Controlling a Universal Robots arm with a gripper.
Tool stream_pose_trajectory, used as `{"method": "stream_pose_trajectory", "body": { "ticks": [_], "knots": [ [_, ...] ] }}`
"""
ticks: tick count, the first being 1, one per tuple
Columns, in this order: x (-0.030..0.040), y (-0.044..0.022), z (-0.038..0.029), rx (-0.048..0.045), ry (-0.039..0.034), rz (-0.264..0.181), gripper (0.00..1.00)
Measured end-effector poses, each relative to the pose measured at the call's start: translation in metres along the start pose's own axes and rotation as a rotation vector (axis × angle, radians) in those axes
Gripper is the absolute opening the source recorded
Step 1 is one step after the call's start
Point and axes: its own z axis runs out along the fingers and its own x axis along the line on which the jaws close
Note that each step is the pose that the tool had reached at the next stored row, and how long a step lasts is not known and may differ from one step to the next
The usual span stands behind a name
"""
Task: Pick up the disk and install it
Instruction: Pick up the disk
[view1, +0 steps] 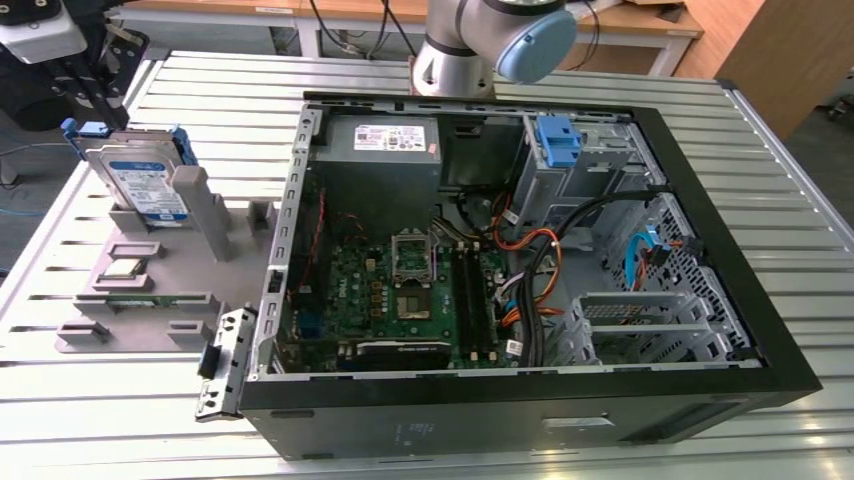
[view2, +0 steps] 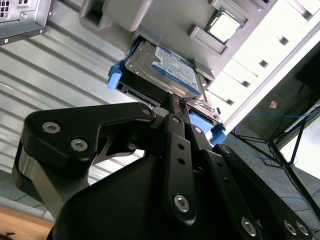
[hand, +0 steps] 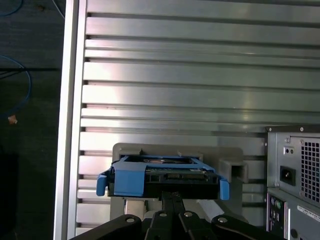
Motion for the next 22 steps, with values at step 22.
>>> {"method": "stream_pose_trajectory", "body": {
  "ticks": [22],
  "knots": [
    [0.0000, 0.0000, 0.0000, -0.0007, 0.0014, -0.026, 0.10]
  ]
}}
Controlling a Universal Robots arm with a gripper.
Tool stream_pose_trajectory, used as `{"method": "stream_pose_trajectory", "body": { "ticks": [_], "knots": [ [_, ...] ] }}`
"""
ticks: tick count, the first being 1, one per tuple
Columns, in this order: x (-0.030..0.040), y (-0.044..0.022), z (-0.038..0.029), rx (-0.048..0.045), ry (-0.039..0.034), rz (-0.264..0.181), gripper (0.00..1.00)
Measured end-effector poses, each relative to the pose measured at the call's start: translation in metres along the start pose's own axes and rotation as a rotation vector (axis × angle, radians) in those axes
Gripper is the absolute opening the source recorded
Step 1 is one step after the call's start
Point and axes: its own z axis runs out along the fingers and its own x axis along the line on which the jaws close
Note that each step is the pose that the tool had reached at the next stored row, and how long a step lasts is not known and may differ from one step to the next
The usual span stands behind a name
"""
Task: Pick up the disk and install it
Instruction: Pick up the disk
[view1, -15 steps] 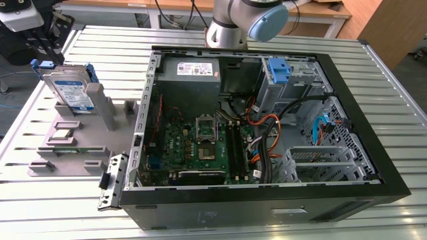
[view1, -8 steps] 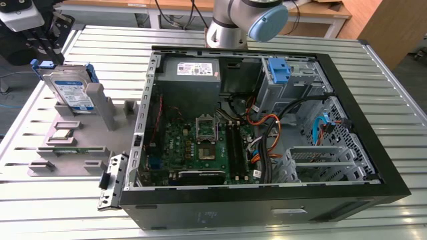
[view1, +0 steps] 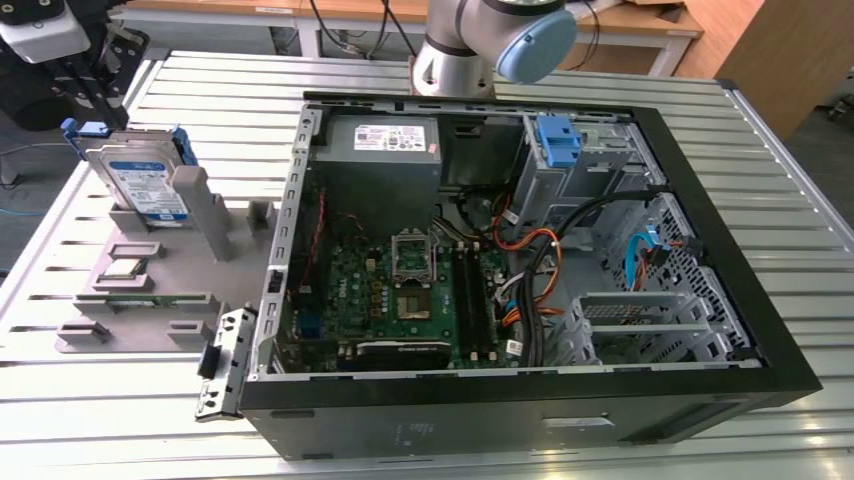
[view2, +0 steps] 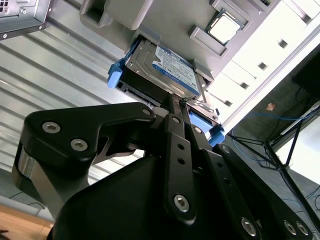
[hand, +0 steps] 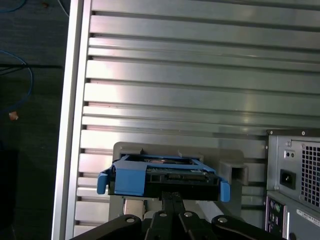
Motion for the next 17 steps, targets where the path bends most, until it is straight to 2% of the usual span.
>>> {"method": "stream_pose_trajectory", "body": {
  "ticks": [17],
  "knots": [
    [0.0000, 0.0000, 0.0001, -0.0010, 0.0017, -0.036, 0.10]
  ]
}}
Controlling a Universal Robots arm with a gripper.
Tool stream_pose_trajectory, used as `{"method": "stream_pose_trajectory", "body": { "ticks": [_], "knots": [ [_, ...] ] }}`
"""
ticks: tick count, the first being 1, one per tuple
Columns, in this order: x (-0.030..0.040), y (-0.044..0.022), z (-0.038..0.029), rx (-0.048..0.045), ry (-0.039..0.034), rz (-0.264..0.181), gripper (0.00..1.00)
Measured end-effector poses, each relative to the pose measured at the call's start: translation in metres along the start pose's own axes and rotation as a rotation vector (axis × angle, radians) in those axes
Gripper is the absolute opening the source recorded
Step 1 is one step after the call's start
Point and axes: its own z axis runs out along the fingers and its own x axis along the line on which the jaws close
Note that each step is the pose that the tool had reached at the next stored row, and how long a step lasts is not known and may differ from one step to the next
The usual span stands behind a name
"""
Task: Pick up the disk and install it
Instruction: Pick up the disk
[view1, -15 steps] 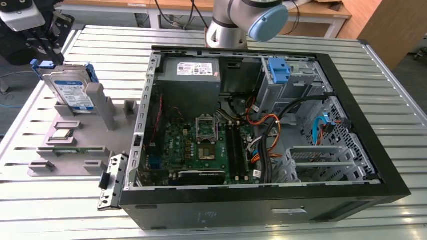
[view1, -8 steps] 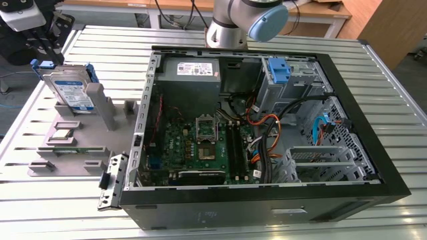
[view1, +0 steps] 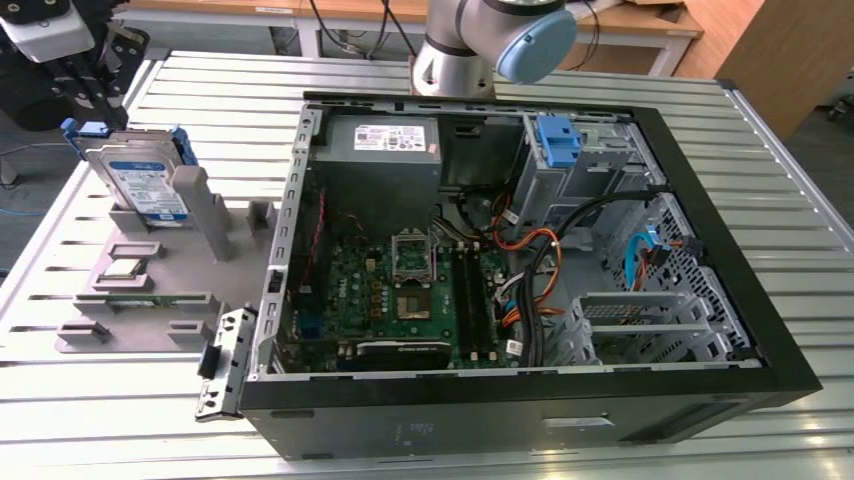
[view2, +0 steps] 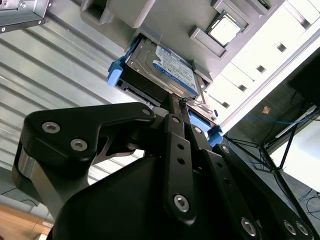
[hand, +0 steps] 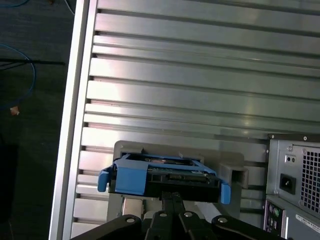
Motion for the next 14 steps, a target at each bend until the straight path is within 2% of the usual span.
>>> {"method": "stream_pose_trajectory", "body": {
  "ticks": [14],
  "knots": [
    [0.0000, 0.0000, 0.0000, -0.0012, 0.0021, -0.042, 0.10]
  ]
}}
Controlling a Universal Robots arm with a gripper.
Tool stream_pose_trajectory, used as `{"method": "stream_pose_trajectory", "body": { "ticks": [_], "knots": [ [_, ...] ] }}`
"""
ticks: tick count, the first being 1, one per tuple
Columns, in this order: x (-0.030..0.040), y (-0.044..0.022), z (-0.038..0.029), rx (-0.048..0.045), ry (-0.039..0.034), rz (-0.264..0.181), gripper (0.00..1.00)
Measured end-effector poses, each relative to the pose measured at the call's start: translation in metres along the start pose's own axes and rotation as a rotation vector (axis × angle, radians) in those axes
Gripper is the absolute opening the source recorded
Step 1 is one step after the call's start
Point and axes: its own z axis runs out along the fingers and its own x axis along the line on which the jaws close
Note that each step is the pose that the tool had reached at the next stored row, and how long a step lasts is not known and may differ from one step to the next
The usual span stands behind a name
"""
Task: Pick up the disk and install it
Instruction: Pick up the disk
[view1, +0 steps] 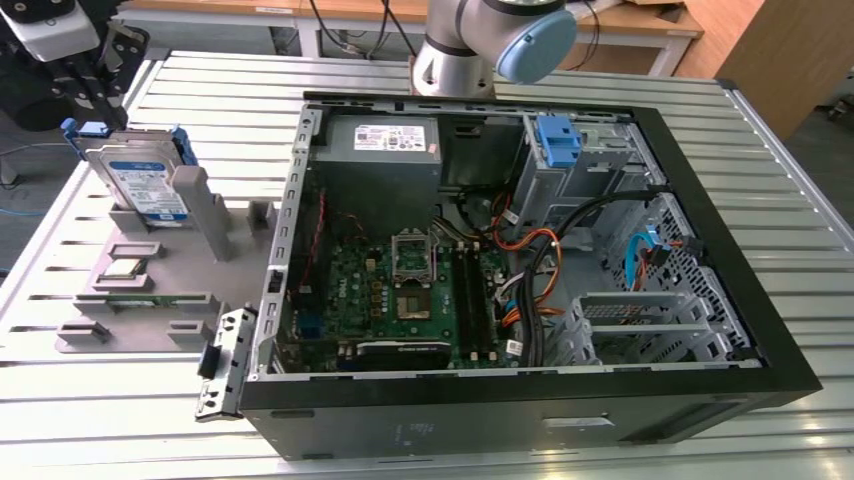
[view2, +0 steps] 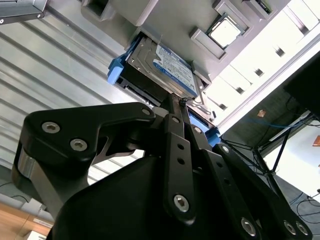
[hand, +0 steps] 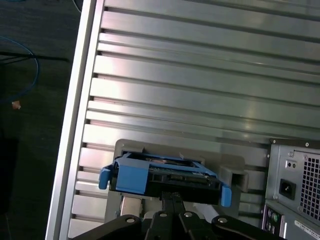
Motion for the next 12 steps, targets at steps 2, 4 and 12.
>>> {"method": "stream_pose_trajectory", "body": {
  "ticks": [2, 4, 12],
  "knots": [
    [0.0000, 0.0000, 0.0000, -0.0001, 0.0004, -0.007, 0.10],
    [0.0000, 0.0000, 0.0000, -0.0003, 0.0007, -0.013, 0.10],
    [0.0000, 0.0000, 0.0000, -0.0010, 0.0019, -0.037, 0.10]
  ]
}}
